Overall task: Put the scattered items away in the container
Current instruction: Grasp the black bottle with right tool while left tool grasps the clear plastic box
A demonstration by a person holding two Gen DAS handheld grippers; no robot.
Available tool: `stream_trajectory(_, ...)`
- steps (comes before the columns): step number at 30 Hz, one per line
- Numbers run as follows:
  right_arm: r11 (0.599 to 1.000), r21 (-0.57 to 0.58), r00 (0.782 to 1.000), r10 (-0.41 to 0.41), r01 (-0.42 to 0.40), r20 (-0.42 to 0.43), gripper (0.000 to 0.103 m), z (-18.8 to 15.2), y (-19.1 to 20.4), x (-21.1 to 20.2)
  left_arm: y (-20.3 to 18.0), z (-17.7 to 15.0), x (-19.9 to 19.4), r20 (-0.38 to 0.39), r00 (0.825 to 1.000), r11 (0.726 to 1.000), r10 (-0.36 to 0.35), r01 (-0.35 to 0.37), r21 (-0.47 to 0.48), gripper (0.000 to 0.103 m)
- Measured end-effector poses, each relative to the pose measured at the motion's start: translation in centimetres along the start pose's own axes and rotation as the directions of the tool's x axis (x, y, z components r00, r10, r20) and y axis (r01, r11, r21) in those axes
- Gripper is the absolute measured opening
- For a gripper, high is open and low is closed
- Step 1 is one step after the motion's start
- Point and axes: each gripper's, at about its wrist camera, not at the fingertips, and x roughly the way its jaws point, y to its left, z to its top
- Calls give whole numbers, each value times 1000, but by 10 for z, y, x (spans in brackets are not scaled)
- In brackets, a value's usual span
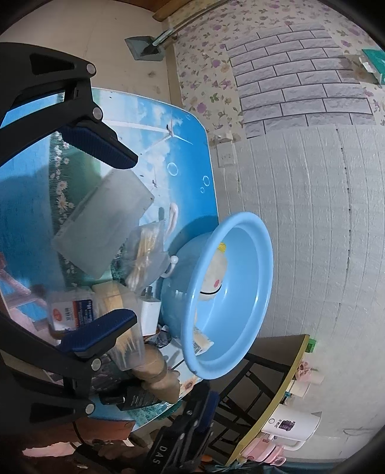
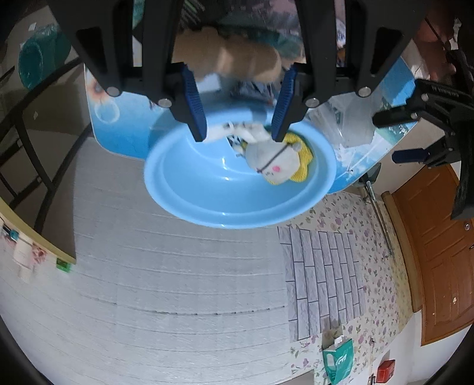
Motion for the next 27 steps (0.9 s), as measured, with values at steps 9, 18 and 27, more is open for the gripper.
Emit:
stream_trajectory(9, 998, 46, 997, -47, 50, -61, 49, -38, -9, -12, 14, -24, -7, -42, 999, 999, 9, -11, -44, 102)
stream_trajectory(18, 988, 127, 988, -74, 91, -132, 73, -63, -19, -9, 24, -42, -6, -62, 998, 997, 17, -22, -74, 102)
stream_trajectory(27, 976, 145, 975, -138, 164, -175, 79, -80, -27, -8, 22, -43, 21, -107, 994, 992, -17, 4, -123, 102)
